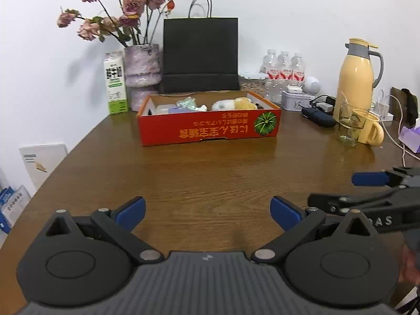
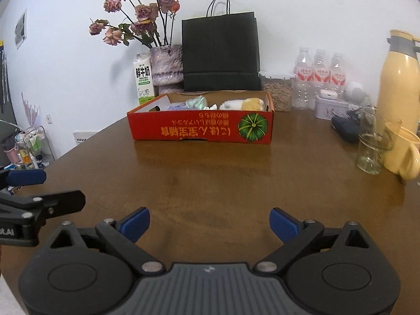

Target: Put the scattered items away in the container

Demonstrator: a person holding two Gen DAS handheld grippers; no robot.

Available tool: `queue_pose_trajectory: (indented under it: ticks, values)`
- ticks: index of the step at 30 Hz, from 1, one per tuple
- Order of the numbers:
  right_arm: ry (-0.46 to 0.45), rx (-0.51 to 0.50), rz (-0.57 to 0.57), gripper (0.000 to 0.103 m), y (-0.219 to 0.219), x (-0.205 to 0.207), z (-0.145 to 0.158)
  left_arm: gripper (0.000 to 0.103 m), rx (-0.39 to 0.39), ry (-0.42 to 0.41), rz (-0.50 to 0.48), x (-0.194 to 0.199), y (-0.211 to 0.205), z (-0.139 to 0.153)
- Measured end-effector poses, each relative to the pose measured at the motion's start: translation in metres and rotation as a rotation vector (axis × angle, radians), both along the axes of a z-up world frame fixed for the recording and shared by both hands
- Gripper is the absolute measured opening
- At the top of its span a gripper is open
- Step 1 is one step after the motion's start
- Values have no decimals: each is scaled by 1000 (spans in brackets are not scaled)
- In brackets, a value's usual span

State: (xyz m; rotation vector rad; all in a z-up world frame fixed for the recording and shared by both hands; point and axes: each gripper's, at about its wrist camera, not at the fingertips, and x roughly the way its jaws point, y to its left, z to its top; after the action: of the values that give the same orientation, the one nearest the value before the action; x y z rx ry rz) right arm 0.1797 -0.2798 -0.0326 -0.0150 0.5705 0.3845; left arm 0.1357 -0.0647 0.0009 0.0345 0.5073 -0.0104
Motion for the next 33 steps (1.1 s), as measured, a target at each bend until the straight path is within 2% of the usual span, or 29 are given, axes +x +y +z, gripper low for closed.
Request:
queue_pose_trajectory:
  ticks: [2, 5, 7, 10, 14, 19, 22, 28, 33]
  values:
    - [6, 29, 2, 98, -3, -10, -2, 103, 4, -22, 3, -8, -1, -1]
    - [13, 90, 7, 98, -6, -24, -3, 103, 7, -53, 66, -18, -1, -4]
    - [3, 83, 2, 98, -4, -33, -2, 103, 31, -76, 79, -24, -2, -8]
    - [-44, 24, -18, 99, 2, -46, -1, 103, 108, -120, 160, -38, -10, -19]
    - [-77, -7, -76, 99, 8, -58, -3, 103, 70, -102, 140, -58, -3, -31]
    - [-91, 69, -133, 99, 10, -75, -13, 103, 29, -99, 140, -74, 19, -37]
    - [-97, 82, -134, 99, 21, -83, -18, 103, 17, -74, 135, -77, 30, -39]
    - [-142, 7, -56, 99, 47, -95, -13, 103, -21, -106, 184, -83, 32, -36]
    - [-168, -13, -69, 100, 46, -103, -7, 103, 1, -93, 148, -84, 29, -31]
